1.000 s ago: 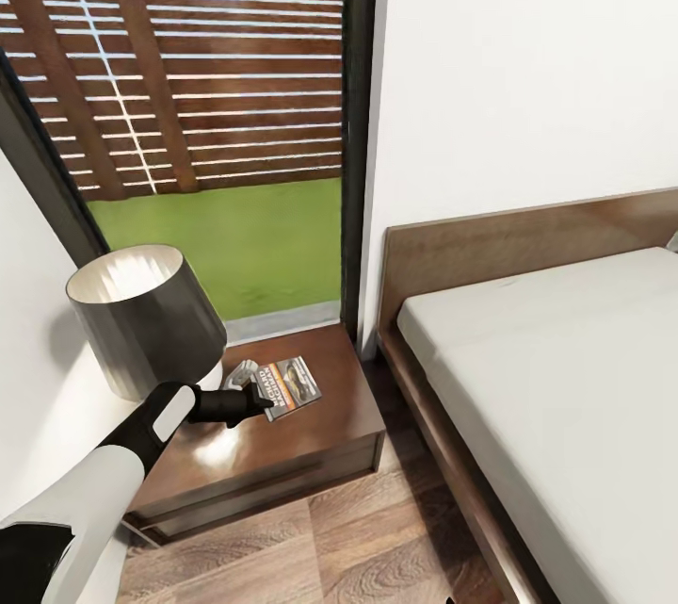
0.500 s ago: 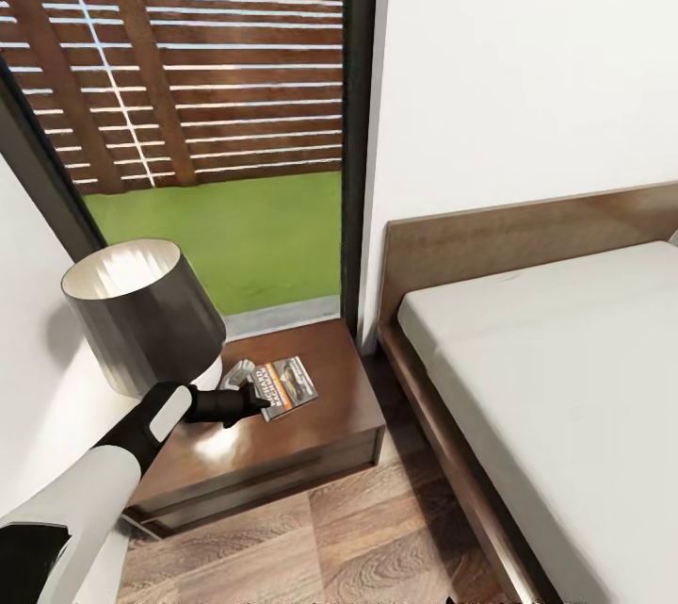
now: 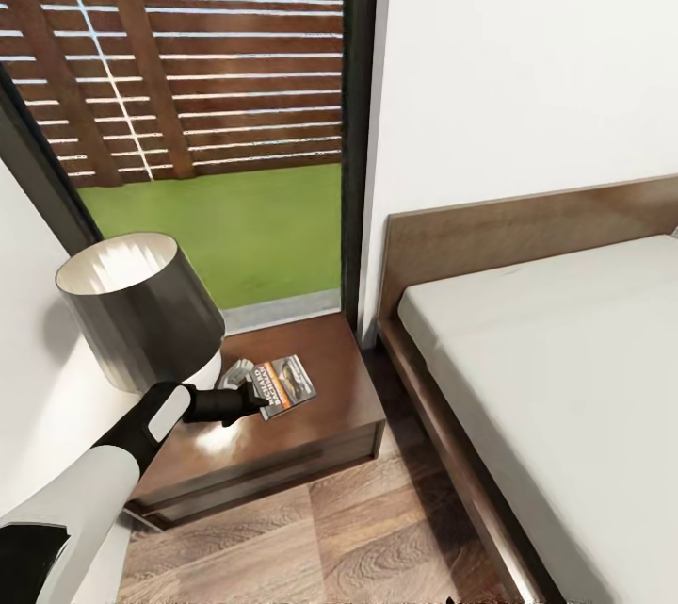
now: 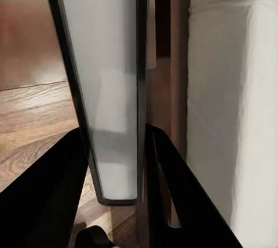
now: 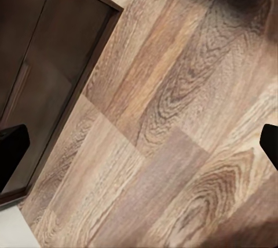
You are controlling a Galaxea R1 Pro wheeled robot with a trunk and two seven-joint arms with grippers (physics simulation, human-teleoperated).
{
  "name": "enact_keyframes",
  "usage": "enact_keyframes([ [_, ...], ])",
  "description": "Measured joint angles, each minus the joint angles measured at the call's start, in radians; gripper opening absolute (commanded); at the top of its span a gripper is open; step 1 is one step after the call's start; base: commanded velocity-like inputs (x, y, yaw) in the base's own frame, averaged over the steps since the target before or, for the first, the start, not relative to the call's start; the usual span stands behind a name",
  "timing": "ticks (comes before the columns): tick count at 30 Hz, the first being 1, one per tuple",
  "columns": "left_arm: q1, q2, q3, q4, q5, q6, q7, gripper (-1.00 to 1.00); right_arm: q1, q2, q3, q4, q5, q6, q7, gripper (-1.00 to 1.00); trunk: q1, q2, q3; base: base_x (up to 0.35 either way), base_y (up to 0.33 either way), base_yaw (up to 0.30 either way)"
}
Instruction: In the bedroom, move the book from the bed onto either nightstand, and place the two sandals side by side next to the bed.
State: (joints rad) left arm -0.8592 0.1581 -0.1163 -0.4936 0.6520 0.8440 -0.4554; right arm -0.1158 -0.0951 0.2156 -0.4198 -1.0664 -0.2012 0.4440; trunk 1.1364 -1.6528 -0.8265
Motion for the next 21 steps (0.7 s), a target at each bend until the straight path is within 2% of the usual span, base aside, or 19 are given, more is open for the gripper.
enact_keyframes([
  [10, 0.0, 0.0, 0.001, 0.0, 0.0, -0.001, 0.0, -1.0, 0.0, 0.0, 0.0, 0.0, -0.002, -0.001, 0.025, 1.0, 0.0, 0.0, -0.016, 0.0, 0.0, 0.0],
  [17, 0.0, 0.0, 0.001, 0.0, 0.0, -0.002, 0.0, -1.0, 0.0, 0.0, 0.0, 0.0, -0.002, -0.001, 0.066, 1.0, 0.0, 0.0, -0.026, 0.0, 0.0, 0.0],
  [21, 0.0, 0.0, 0.001, 0.0, 0.001, -0.002, 0.0, -1.0, 0.0, -0.002, 0.001, 0.0, -0.001, -0.001, 0.117, 1.0, 0.0, 0.0, -0.032, 0.0, 0.0, 0.0],
])
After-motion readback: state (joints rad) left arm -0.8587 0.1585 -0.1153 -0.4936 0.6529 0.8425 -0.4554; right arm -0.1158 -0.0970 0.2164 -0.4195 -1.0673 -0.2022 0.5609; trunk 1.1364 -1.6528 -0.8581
